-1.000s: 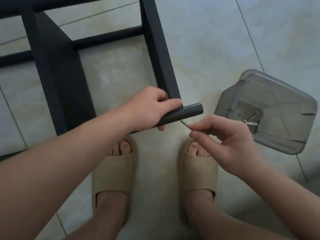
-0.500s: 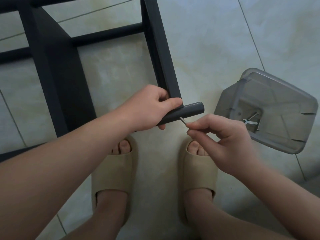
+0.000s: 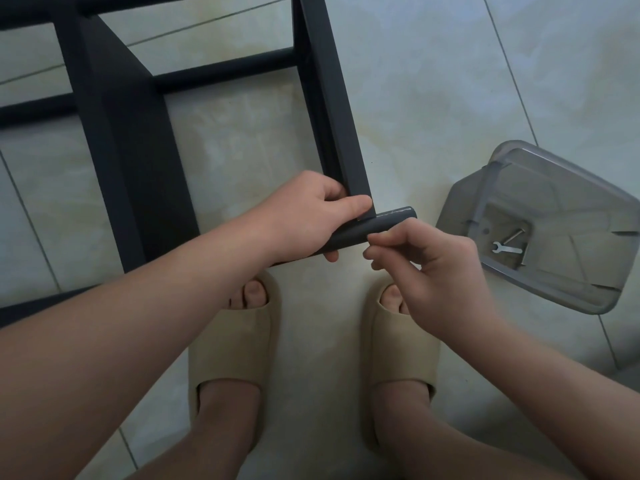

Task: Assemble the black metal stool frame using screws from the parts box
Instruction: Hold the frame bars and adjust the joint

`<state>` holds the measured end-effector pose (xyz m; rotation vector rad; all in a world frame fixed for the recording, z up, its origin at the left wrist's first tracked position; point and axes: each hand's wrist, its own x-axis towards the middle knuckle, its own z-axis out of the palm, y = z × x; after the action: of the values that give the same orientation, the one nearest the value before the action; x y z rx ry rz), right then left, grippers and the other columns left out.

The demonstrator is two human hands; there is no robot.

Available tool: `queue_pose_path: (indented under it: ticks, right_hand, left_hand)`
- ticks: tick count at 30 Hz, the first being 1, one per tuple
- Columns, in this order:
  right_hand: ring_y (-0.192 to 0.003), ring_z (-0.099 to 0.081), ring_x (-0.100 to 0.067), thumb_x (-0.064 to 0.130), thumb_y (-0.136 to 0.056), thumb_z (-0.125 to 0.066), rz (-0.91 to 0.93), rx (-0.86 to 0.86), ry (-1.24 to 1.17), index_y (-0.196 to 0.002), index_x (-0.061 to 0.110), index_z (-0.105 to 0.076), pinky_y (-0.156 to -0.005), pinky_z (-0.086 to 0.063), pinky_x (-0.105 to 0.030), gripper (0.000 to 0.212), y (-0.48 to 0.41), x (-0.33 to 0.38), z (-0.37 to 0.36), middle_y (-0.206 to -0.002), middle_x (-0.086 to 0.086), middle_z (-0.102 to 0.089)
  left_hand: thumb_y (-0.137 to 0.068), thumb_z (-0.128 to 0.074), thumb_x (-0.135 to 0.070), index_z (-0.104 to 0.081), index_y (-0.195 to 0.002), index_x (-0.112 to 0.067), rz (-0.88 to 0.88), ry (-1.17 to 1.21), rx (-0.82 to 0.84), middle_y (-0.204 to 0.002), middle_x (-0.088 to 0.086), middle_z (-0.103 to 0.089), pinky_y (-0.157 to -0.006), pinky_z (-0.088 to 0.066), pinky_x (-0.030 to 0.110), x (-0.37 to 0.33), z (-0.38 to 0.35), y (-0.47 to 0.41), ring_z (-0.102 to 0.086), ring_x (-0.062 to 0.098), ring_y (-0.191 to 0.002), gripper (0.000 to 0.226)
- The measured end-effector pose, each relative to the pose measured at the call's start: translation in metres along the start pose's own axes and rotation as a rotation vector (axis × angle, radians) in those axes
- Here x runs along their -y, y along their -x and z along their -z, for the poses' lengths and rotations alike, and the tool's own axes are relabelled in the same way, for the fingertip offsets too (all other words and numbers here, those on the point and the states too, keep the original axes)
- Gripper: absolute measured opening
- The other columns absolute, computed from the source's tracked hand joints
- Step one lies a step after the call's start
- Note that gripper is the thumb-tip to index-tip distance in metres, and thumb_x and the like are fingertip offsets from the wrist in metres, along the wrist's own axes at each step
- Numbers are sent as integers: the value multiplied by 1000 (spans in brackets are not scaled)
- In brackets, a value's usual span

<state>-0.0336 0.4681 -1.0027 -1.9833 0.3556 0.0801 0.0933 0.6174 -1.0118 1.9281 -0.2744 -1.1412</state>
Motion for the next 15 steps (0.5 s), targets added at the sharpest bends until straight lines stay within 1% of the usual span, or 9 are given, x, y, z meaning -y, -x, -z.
queue_pose_path:
  ticks: [2,6,8,10,12,13,14,15]
  right_hand:
    - [-71,-71,-13,21,-85,-70,-44,-15,-58,-86,31,-67,-53,-46,-11,11,1,0,-3,-76,12,-71]
    - [-70,-73,-16,17,-82,-74,-136,-42,-174,-81,25,-65,-51,-44,-10,12,-1,-1,-6,-75,3,-73]
    - [-67,-72,-17,11,-84,-77,-154,-29,-173,-78,24,-65,-51,-43,-9,19,-2,-2,-5,-73,4,-72]
    - [-65,-70,-15,9,-86,-77,-148,-24,-113,-78,25,-64,-50,-43,-10,23,-1,-2,-4,-71,7,-72]
    - [-64,-70,-14,11,-87,-77,-92,-32,-20,-77,23,-65,-49,-45,-15,20,-1,1,-3,-68,11,-70]
    - [-63,-69,-14,14,-87,-75,-5,-41,80,-78,20,-65,-48,-48,-21,15,-1,2,-2,-66,12,-69]
    - [-62,-68,-18,16,-88,-73,116,-50,223,-79,13,-66,-48,-52,-29,12,-2,4,-1,-67,11,-68]
    - [-60,-67,-24,17,-88,-71,233,-53,367,-78,8,-65,-48,-52,-35,15,-3,5,0,-68,5,-68]
  left_hand:
    - [-99,-57,-43,-69,-82,-8,-2,7,5,-64,7,-71,-61,-51,31,0,1,0,-71,19,-56,41]
    - [-99,-56,-44,-67,-80,-10,-1,-1,8,-63,8,-71,-62,-50,30,0,1,0,-70,19,-56,40]
    - [-99,-56,-44,-67,-80,-10,2,1,13,-64,8,-71,-63,-49,30,0,1,0,-71,19,-57,40]
    - [-99,-55,-44,-69,-82,-10,3,2,18,-66,9,-72,-65,-52,33,0,2,0,-71,20,-59,41]
    - [-99,-55,-45,-69,-83,-9,6,5,23,-66,10,-72,-68,-53,36,0,2,0,-71,21,-60,42]
    - [-99,-55,-45,-69,-83,-9,8,5,24,-65,9,-72,-67,-52,35,0,1,0,-71,20,-59,42]
    - [-99,-55,-45,-68,-82,-8,11,5,24,-62,8,-71,-64,-51,32,0,1,0,-70,19,-57,42]
    - [-99,-55,-44,-68,-82,-9,14,6,24,-61,7,-70,-62,-48,30,-1,1,0,-69,17,-55,42]
